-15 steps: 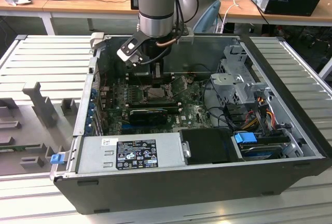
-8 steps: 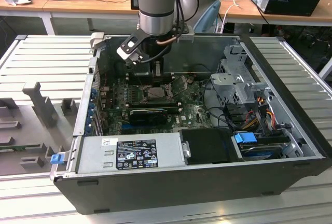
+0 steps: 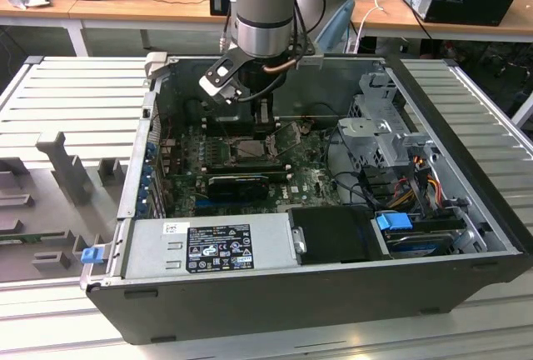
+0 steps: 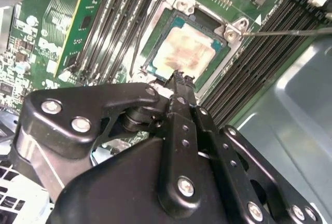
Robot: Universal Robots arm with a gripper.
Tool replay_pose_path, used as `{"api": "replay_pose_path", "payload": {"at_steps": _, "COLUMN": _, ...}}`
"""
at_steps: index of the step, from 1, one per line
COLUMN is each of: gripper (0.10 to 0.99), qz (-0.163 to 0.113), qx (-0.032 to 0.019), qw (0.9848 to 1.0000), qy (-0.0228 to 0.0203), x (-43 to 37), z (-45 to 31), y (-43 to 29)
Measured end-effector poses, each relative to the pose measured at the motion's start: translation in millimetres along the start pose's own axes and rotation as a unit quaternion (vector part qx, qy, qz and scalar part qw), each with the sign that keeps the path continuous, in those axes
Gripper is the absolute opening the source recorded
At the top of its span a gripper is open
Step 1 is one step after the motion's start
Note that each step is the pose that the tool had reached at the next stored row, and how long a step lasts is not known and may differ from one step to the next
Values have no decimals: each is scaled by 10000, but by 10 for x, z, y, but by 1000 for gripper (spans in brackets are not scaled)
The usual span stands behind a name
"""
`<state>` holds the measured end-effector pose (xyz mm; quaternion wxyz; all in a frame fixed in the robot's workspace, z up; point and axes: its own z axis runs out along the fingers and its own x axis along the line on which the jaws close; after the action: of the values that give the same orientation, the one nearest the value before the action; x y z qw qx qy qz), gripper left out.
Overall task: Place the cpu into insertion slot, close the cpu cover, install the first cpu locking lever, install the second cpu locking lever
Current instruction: 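Close the cpu cover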
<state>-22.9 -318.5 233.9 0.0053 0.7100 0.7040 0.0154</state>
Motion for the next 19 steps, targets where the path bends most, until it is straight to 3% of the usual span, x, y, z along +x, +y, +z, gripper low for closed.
{"api": "replay_pose_path", "payload": {"at_steps": 9, "gripper": 106, "qz": -1, "qx": 0, "qw": 10000, "qy": 1, "x": 2, "z": -76, "y": 11}}
{"api": "replay_pose_path", "payload": {"at_steps": 11, "gripper": 106, "qz": 0, "qx": 0, "qw": 10000, "qy": 1, "x": 2, "z": -77, "y": 78}}
{"api": "replay_pose_path", "payload": {"at_steps": 16, "gripper": 106, "qz": 0, "qx": 0, "qw": 10000, "qy": 2, "x": 3, "z": -124, "y": 81}}
{"api": "replay_pose_path", "payload": {"at_steps": 19, "gripper": 106, "qz": 0, "qx": 1, "qw": 10000, "qy": 1, "x": 3, "z": -123, "y": 163}}
